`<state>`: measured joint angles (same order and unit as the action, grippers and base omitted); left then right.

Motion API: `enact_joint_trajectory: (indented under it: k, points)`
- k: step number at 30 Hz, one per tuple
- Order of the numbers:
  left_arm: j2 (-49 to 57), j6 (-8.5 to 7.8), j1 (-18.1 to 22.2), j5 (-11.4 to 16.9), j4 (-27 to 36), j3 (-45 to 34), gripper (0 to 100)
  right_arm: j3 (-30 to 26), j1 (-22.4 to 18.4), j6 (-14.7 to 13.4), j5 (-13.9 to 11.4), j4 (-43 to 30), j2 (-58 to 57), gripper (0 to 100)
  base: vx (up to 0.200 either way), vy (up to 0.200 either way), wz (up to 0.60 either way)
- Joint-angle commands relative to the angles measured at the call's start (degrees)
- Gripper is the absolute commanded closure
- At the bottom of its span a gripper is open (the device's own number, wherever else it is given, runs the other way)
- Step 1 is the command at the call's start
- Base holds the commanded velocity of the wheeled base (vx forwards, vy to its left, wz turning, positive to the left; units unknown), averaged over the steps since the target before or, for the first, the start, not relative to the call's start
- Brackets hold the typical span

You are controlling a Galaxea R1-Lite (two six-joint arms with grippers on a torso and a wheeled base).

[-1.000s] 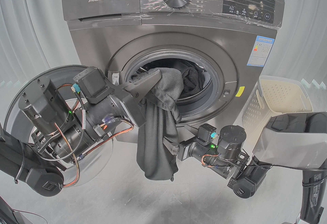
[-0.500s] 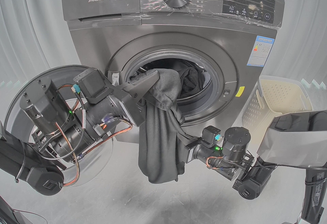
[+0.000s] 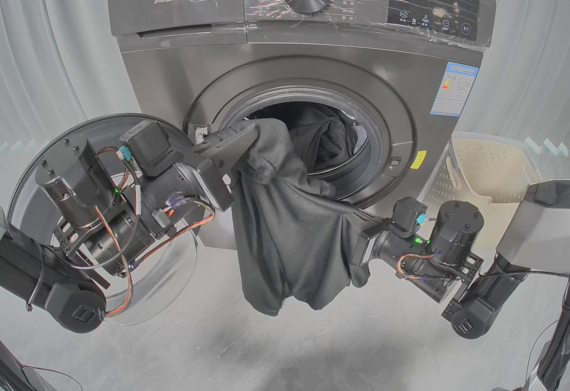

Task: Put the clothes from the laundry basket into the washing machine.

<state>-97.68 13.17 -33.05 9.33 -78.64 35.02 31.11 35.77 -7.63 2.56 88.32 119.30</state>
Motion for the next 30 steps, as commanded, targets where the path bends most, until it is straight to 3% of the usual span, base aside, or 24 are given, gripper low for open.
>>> enact_joint_trajectory:
  k: [1,4,6,12,30]
  points:
    - [-0.14,0.55,0.27,-0.19,-0.02,-0.31,0,-0.26,-1.58,-0.02,-0.01,0.01,-2.31,100,0.0,0.0,0.0]
    - [-0.05,1.95,0.18,-1.24,-0.02,-0.75,0,0.0,-1.93,-0.02,-0.01,0.01,-3.72,100,0.0,0.0,0.0]
    - [-0.23,2.04,0.18,-1.59,-0.02,-1.1,0,0.0,-1.93,0.07,0.08,0.01,-4.69,100,0.0,0.0,0.0]
    - [-1.19,2.04,0.27,-1.59,-0.28,-2.94,0,0.62,-1.84,0.16,1.66,-0.25,-6.71,100,0.0,0.0,0.0]
    - [-8.14,1.51,0.0,-0.62,-2.66,-12.52,0,3.17,-1.84,0.25,2.01,-0.69,-7.85,100,0.0,0.0,0.0]
